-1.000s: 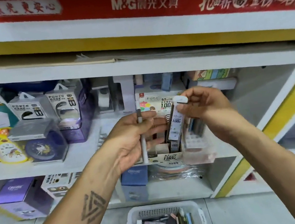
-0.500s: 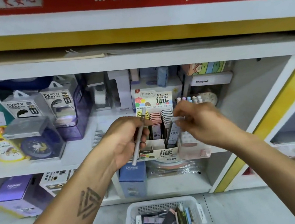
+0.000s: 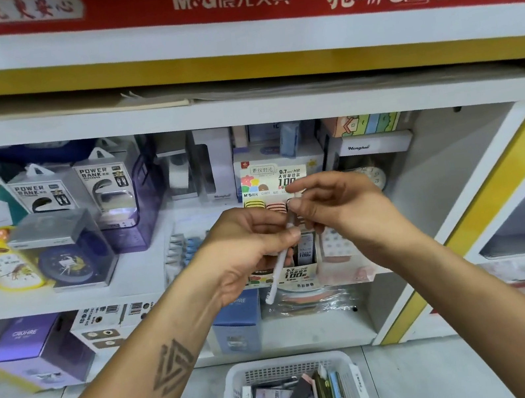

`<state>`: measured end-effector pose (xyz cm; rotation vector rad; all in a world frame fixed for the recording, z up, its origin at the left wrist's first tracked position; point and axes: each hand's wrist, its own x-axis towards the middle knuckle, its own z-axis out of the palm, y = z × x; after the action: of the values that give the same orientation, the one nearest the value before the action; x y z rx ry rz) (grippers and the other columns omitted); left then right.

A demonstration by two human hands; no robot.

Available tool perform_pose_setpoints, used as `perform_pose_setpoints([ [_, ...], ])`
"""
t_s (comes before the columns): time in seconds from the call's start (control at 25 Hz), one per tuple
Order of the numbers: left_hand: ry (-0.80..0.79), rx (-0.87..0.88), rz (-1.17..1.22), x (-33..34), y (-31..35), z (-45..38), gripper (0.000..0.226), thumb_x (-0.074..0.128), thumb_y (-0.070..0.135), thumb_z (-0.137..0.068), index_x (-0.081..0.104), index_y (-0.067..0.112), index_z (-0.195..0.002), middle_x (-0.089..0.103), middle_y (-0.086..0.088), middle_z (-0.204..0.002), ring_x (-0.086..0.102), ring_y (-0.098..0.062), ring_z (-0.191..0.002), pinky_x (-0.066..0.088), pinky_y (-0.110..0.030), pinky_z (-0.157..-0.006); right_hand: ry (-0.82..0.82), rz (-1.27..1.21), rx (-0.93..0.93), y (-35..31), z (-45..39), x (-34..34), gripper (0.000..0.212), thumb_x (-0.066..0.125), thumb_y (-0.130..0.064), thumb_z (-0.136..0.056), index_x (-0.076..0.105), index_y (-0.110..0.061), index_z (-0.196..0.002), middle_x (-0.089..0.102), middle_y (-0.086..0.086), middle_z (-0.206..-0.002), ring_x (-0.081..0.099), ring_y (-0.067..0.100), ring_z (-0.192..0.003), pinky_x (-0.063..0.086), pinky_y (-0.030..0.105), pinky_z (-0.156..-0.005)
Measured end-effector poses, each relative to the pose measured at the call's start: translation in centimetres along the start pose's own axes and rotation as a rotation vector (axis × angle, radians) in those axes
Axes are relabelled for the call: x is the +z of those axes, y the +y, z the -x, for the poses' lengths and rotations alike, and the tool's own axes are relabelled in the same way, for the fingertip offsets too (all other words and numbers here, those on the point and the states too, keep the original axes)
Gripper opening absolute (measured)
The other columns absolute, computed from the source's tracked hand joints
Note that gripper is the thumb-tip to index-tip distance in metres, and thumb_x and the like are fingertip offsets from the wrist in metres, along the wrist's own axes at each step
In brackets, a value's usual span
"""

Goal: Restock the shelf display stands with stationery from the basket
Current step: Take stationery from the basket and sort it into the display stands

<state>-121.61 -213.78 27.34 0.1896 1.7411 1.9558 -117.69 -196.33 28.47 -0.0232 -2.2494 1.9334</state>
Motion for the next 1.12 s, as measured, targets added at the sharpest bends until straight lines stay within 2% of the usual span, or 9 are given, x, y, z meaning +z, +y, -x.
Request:
perform_pose_setpoints([
  [0.16,-0.042,0.188,-0.122,1.7,-0.6,-0.6,0.018,0.081,0.016,-0.075,0.076,0.01,-0.091,0.076,-0.008,-0.088,0.073,-0.02,-0.081,0.06,-0.034,-0.079,0.146,-0.046,-0.05,-0.9,0.2,-2.6,0.018,0.071,0.002,-0.085,0.071,0.002,-0.104,0.072,0.021,-0.077,0.064,0.024,-0.062,0.051,0.033,-0.061],
  [0.24,0.04,0.355,-0.368,2.3,-0.9,-1.2,0.007,0.072,0.018,-0.089,0.074,0.019,-0.095,0.075,0.004,-0.095,0.07,-0.01,-0.091,0.054,-0.024,-0.087,0.319,-0.024,-0.117,-1.4,0.2,-5.2,0.02,0.07,0.005,-0.086,0.067,0.003,-0.106,0.068,0.026,-0.078,0.064,0.021,-0.057,0.054,0.033,-0.057],
  [0.32,0.102,0.514,-0.677,2.6,-1.5,-1.8,0.014,0.063,0.02,-0.094,0.072,0.022,-0.105,0.07,0.011,-0.108,0.062,-0.006,-0.101,0.045,-0.015,-0.092,0.436,0.07,-0.191,-1.3,0.3,-7.4,0.017,0.071,0.005,-0.086,0.061,0.0,-0.099,0.061,0.036,-0.081,0.064,0.022,-0.056,0.056,0.031,-0.056],
  [0.4,0.067,0.646,-0.948,3.0,-2.2,-2.0,0.026,0.06,0.022,-0.094,0.067,0.018,-0.119,0.062,0.009,-0.126,0.051,-0.005,-0.114,0.031,-0.005,-0.095,0.484,0.255,-0.246,-0.4,0.5,-8.5,0.018,0.074,-0.001,-0.086,0.059,-0.011,-0.09,0.063,0.031,-0.079,0.067,0.024,-0.061,0.059,0.032,-0.061],
  [0.48,-0.005,0.713,-1.097,3.6,-3.0,-2.2,0.038,0.062,0.026,-0.093,0.062,0.016,-0.129,0.052,0.006,-0.139,0.039,-0.005,-0.124,0.014,0.003,-0.097,0.46,0.416,-0.277,0.7,0.6,-8.8,0.018,0.075,-0.009,-0.087,0.06,-0.019,-0.088,0.069,0.012,-0.076,0.07,0.02,-0.069,0.061,0.036,-0.068],
  [0.52,-0.034,0.737,-1.156,3.8,-3.3,-2.4,0.042,0.065,0.028,-0.091,0.06,0.015,-0.131,0.049,0.005,-0.142,0.036,-0.006,-0.126,0.01,0.003,-0.099,0.431,0.492,-0.287,1.3,0.7,-8.9,0.017,0.074,-0.013,-0.089,0.061,-0.023,-0.087,0.07,0.003,-0.076,0.071,0.015,-0.071,0.061,0.037,-0.069],
  [0.6,-0.07,0.767,-1.253,3.9,-4.0,-2.8,0.046,0.069,0.034,-0.088,0.061,0.014,-0.128,0.048,0.001,-0.142,0.039,-0.013,-0.127,0.019,-0.01,-0.104,0.371,0.627,-0.298,2.2,0.6,-9.1,0.014,0.072,-0.019,-0.091,0.059,-0.024,-0.088,0.071,-0.004,-0.075,0.071,0.011,-0.072,0.061,0.04,-0.07],
  [0.76,-0.088,0.723,-1.35,4.2,-4.5,-3.4,0.035,0.071,0.033,-0.086,0.068,0.015,-0.116,0.049,0.0,-0.136,0.044,-0.02,-0.125,0.037,-0.032,-0.107,0.277,0.749,-0.326,3.5,0.4,-9.0,0.013,0.068,-0.019,-0.093,0.057,-0.019,-0.085,0.069,0.006,-0.076,0.069,0.027,-0.074,0.057,0.048,-0.066],
  [1.12,-0.076,0.72,-1.374,4.3,-4.8,-3.7,0.01,0.072,0.025,-0.088,0.077,0.017,-0.086,0.052,-0.004,-0.137,0.046,-0.024,-0.125,0.04,-0.036,-0.103,0.212,0.76,-0.318,3.1,-0.1,-8.5,0.014,0.066,-0.009,-0.091,0.058,-0.011,-0.079,0.067,0.005,-0.072,0.068,0.022,-0.071,0.055,0.046,-0.065],
])
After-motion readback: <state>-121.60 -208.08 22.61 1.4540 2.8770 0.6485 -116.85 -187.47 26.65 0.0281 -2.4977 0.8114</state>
